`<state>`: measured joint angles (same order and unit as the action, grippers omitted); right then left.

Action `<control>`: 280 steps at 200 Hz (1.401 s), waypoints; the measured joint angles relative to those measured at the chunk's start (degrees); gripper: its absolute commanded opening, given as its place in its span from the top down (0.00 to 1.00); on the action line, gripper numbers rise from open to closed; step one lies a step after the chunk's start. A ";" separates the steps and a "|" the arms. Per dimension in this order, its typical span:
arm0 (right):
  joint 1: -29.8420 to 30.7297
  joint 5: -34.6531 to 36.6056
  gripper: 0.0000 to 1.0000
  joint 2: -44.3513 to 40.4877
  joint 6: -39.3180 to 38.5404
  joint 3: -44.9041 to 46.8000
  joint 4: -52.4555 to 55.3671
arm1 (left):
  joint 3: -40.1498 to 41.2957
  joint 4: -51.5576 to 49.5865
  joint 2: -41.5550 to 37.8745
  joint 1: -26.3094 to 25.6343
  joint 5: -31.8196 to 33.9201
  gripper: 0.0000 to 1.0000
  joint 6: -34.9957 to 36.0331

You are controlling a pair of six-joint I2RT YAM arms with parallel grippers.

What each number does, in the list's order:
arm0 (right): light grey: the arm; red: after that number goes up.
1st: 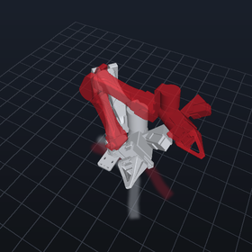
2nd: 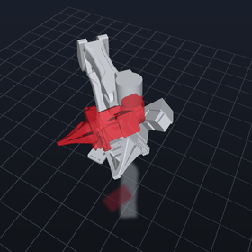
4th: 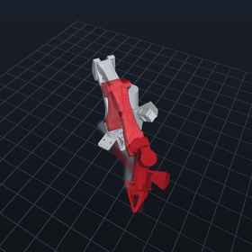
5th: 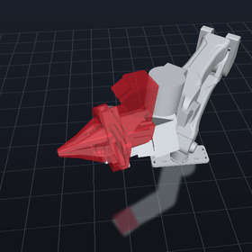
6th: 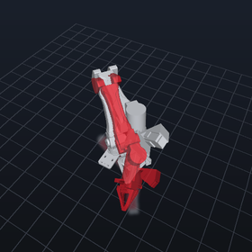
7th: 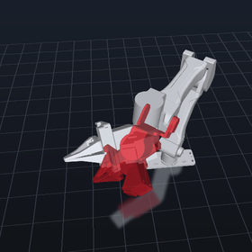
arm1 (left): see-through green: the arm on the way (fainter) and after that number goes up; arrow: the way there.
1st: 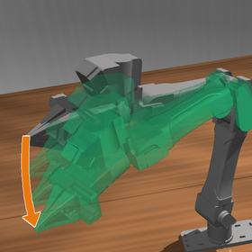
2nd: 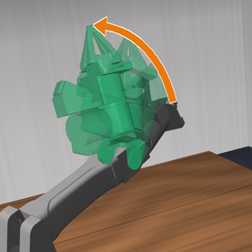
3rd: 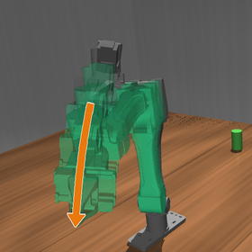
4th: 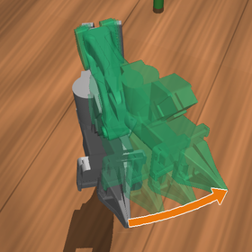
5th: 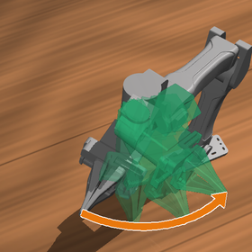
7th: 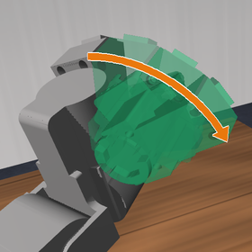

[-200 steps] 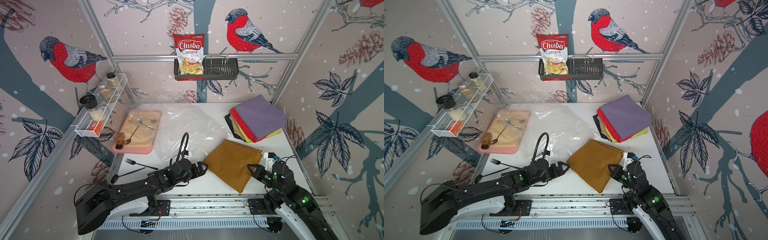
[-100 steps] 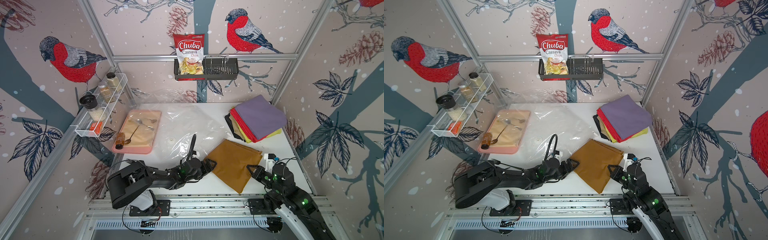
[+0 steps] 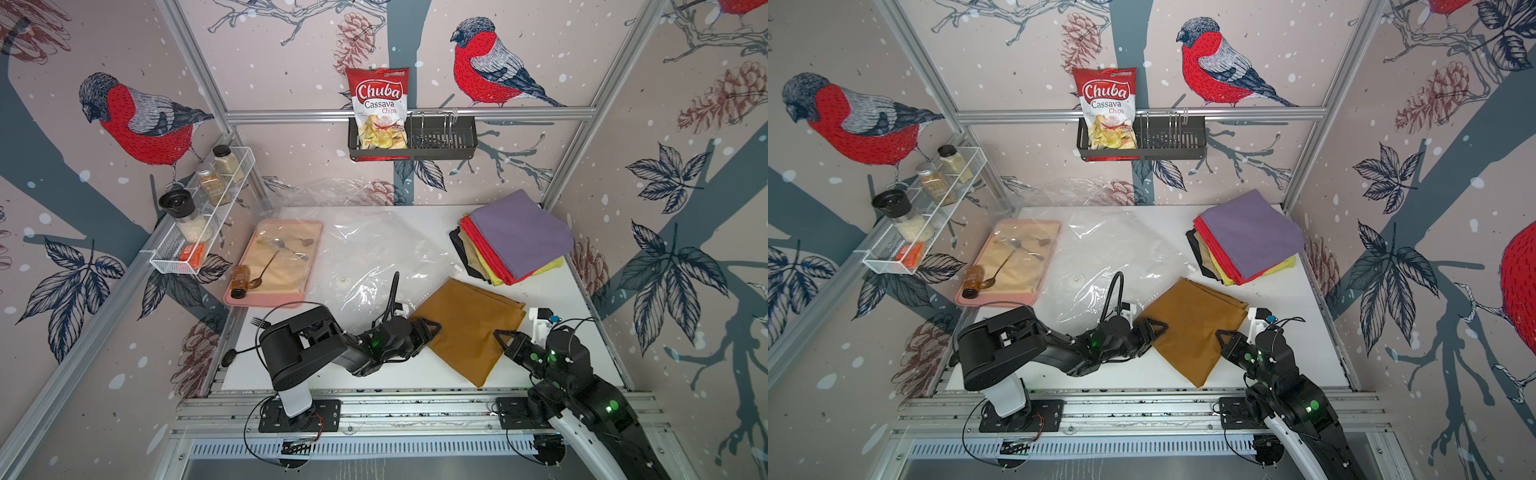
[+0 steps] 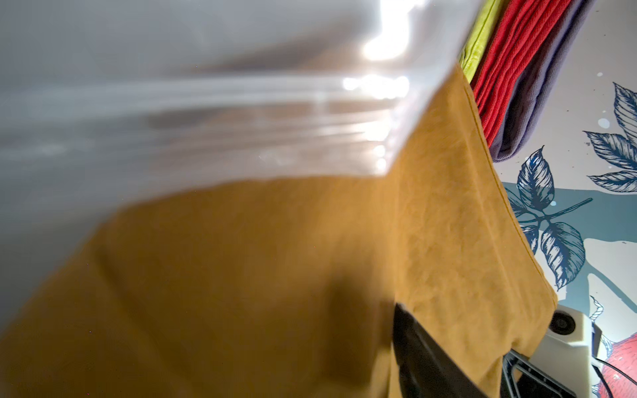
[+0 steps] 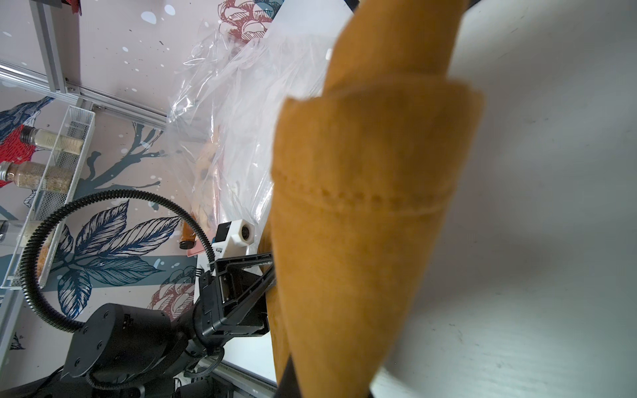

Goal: Take the trousers out of the vacuum bag
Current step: Place the trousers at the corner of the board.

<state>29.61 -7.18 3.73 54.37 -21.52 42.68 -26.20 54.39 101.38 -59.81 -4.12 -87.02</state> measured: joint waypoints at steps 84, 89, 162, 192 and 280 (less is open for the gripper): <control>0.00 0.52 1.00 -0.22 0.00 -1.49 1.86 | -1.40 2.89 1.66 -0.26 -0.26 1.00 -0.96; 0.00 0.72 1.00 -0.24 -0.02 -1.88 1.97 | -1.77 2.32 1.36 -0.26 -0.37 1.00 -0.52; 0.92 5.88 1.00 2.71 -2.19 -12.22 0.85 | -10.08 -7.82 -6.23 -0.50 -0.94 1.00 4.98; 1.38 8.46 1.00 4.55 -3.63 -16.52 0.26 | -14.08 -10.16 -6.54 -0.50 -2.97 1.00 6.49; 8.33 22.21 1.00 12.00 -10.97 -30.12 -4.46 | -31.52 -15.43 -2.99 1.25 -10.40 1.00 12.04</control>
<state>37.93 15.03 15.73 43.40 -51.64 38.22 -57.71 38.96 98.39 -58.57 -14.52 -74.98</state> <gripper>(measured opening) 0.094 0.130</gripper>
